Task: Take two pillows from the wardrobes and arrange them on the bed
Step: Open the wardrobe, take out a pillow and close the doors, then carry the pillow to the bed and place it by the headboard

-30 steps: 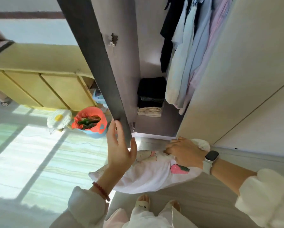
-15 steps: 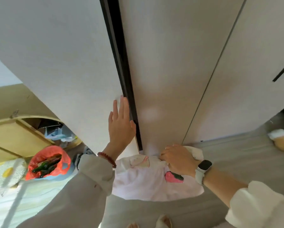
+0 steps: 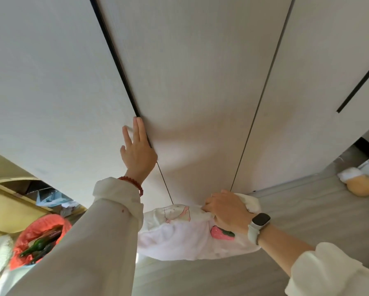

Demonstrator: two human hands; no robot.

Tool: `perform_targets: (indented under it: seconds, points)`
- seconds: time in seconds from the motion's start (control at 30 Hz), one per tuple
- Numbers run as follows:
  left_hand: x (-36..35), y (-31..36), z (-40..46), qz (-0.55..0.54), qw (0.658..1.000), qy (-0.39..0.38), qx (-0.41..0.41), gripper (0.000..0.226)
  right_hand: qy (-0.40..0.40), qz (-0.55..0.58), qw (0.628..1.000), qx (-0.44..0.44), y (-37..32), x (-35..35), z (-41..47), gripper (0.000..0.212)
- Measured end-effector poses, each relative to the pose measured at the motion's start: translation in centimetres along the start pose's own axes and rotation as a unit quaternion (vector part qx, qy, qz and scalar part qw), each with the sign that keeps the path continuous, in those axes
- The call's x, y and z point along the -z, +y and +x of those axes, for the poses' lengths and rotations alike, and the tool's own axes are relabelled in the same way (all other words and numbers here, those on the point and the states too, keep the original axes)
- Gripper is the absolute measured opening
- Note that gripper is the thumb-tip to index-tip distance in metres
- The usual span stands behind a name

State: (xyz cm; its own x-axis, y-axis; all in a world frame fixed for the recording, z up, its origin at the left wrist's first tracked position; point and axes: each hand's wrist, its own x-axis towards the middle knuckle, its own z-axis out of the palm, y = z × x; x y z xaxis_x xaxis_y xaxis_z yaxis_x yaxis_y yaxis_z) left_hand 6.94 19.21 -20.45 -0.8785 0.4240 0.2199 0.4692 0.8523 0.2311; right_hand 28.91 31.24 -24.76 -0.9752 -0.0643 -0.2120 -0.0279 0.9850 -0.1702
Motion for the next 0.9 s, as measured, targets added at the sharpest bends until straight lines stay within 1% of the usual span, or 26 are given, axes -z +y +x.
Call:
perform_targets:
  seconds: [0.1, 0.17, 0.23, 0.3, 0.37, 0.4, 0.47, 0.5, 0.57, 0.6, 0.67, 0.8, 0.83, 0.9]
  points:
    - [0.2, -0.1, 0.9, -0.019, 1.0, -0.02, 0.0, 0.091, 0.012, 0.001, 1.0, 0.006, 0.2, 0.1, 0.4, 0.029]
    - [0.9, -0.2, 1.3, -0.055, 0.998, -0.037, 0.0, 0.088, 0.021, 0.001, 1.0, 0.014, 0.0, 0.3, 0.7, 0.03]
    - [1.5, -1.0, 0.9, -0.093, 0.995, -0.034, -0.01, 0.079, 0.034, -0.005, 0.999, 0.021, -0.6, 0.4, 1.2, 0.033]
    - [1.9, -2.3, -1.0, -0.117, 0.991, -0.046, -0.047, 0.066, 0.05, -0.003, 0.998, 0.031, -1.4, 0.6, 1.7, 0.035]
    - [2.1, -4.2, -4.7, -0.162, 0.977, -0.098, -0.095, 0.053, 0.071, 0.014, 0.996, 0.042, -2.6, 0.7, 2.3, 0.037]
    - [2.3, -5.3, -7.0, -0.186, 0.968, -0.13, -0.109, 0.05, 0.081, 0.02, 0.995, 0.047, -3.3, 0.8, 2.6, 0.038]
    - [2.6, -7.9, -11.8, -0.206, 0.956, -0.179, -0.111, 0.055, 0.097, 0.033, 0.993, 0.063, -5.2, 0.9, 3.3, 0.038]
    - [2.8, -9.3, -13.9, -0.196, 0.955, -0.193, -0.108, 0.063, 0.106, 0.041, 0.991, 0.075, -6.5, 1.0, 3.8, 0.038]
    - [3.2, -12.1, -17.4, -0.142, 0.962, -0.208, -0.104, 0.08, 0.115, 0.051, 0.987, 0.101, -9.7, 1.2, 4.9, 0.036]
    - [3.5, -13.7, -18.9, -0.114, 0.968, -0.202, -0.096, 0.085, 0.111, 0.05, 0.986, 0.115, -11.7, 1.4, 5.7, 0.035]
    - [4.4, -16.9, -21.0, -0.089, 0.982, -0.149, -0.069, 0.083, 0.101, 0.039, 0.983, 0.147, -15.9, 1.4, 7.2, 0.034]
    - [7.2, -24.7, -25.1, -0.053, 0.998, -0.02, -0.021, 0.048, 0.087, 0.038, 0.973, 0.212, -25.3, 0.8, 10.8, 0.035]
    - [7.8, -26.8, -26.4, -0.043, 0.999, 0.004, -0.005, 0.042, 0.08, 0.031, 0.969, 0.231, -27.8, 0.5, 11.6, 0.035]
    - [8.9, -31.0, -29.6, -0.021, 0.999, 0.039, 0.032, 0.036, 0.064, 0.013, 0.96, 0.273, -33.1, -0.2, 13.2, 0.034]
